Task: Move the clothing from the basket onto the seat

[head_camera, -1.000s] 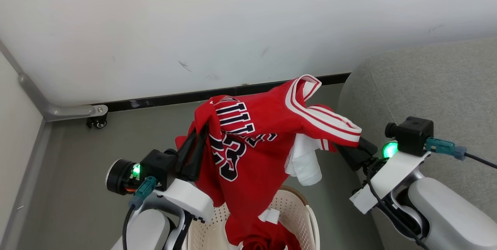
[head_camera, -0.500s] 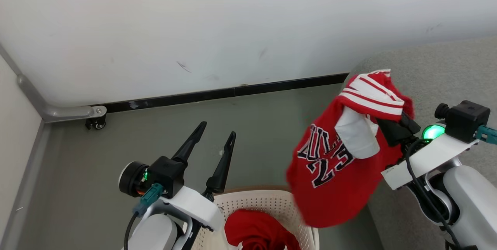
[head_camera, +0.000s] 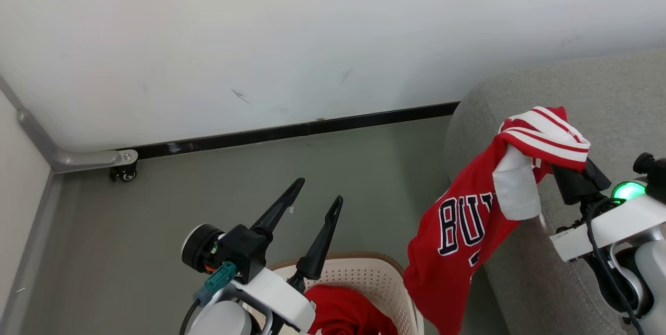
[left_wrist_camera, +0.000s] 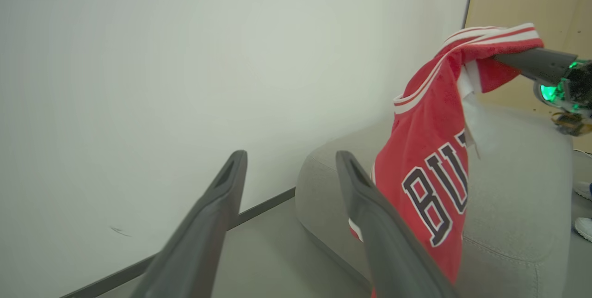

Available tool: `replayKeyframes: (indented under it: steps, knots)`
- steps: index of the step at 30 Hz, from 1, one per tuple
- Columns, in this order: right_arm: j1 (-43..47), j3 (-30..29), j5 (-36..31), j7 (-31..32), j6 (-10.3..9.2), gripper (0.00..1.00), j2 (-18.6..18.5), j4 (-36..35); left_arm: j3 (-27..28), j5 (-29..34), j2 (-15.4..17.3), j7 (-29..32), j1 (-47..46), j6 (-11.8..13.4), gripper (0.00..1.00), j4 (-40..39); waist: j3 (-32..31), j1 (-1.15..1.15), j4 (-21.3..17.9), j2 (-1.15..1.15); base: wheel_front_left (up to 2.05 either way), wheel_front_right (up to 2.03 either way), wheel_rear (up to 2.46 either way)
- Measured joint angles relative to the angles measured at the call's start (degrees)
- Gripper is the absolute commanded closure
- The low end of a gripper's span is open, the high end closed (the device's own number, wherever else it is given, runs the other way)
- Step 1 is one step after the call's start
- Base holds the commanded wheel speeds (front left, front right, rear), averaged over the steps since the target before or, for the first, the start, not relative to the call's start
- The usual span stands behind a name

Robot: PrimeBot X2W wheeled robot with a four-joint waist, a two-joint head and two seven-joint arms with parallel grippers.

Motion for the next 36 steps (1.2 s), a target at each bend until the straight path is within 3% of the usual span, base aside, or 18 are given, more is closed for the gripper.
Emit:
replayKeyframes:
  steps: [26,36]
  knots:
    - [11.72,-11.28,-4.10,-0.04,0.00,1.00,1.48,-6.24,-4.53,-0.51,-0.30,-0.36,3.67,-2.57,0.00,-1.79,-2.32,0.00,-6.14,0.00,0.00,0.00,0.00]
    - [12.10,-10.60,-4.04,-0.03,0.00,1.00,0.30,-6.39,-4.74,-0.37,-0.30,-0.51,5.87,-2.53,0.00,-3.44,-2.49,0.00,-9.30,0.00,0.00,0.00,0.00]
